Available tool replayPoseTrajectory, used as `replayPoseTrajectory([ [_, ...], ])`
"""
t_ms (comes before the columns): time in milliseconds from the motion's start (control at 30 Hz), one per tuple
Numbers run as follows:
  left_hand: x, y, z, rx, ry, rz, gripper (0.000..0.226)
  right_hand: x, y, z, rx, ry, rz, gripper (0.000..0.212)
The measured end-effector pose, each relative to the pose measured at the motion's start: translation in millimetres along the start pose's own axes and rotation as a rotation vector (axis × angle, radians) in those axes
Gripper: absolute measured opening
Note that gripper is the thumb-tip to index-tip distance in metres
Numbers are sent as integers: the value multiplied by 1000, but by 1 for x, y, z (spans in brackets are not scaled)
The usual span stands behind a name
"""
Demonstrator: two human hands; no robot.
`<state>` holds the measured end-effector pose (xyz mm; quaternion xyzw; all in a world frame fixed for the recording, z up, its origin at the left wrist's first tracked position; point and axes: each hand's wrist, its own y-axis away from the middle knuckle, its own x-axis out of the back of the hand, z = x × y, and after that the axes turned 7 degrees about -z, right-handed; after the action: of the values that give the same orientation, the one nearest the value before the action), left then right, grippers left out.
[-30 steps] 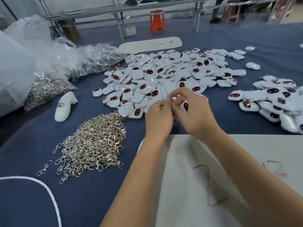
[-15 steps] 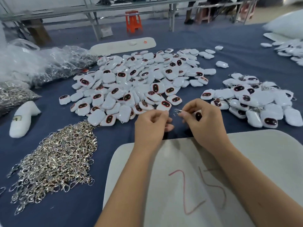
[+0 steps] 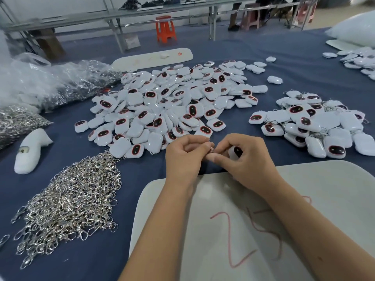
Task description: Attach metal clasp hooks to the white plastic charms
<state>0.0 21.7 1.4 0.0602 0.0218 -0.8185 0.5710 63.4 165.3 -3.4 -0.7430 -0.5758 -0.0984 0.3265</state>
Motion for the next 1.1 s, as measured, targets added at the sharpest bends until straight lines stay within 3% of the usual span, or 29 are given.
replayPoseTrajectory([
  [233,1,-2,-2,-33,-94,-93,10,3,-3,-1,-102,-122,54,11],
  [567,-1,1,-5,-196,-291,-57,12,3,-2,0,-142,-112,46,12],
  [833,-1,1,-2,-303,-316,-129,13,8,-5,3,-179,-362,23,15],
  [1100,-5,1,-5,-378,-484,-113,13,3,-2,0,-133,-96,116,17],
])
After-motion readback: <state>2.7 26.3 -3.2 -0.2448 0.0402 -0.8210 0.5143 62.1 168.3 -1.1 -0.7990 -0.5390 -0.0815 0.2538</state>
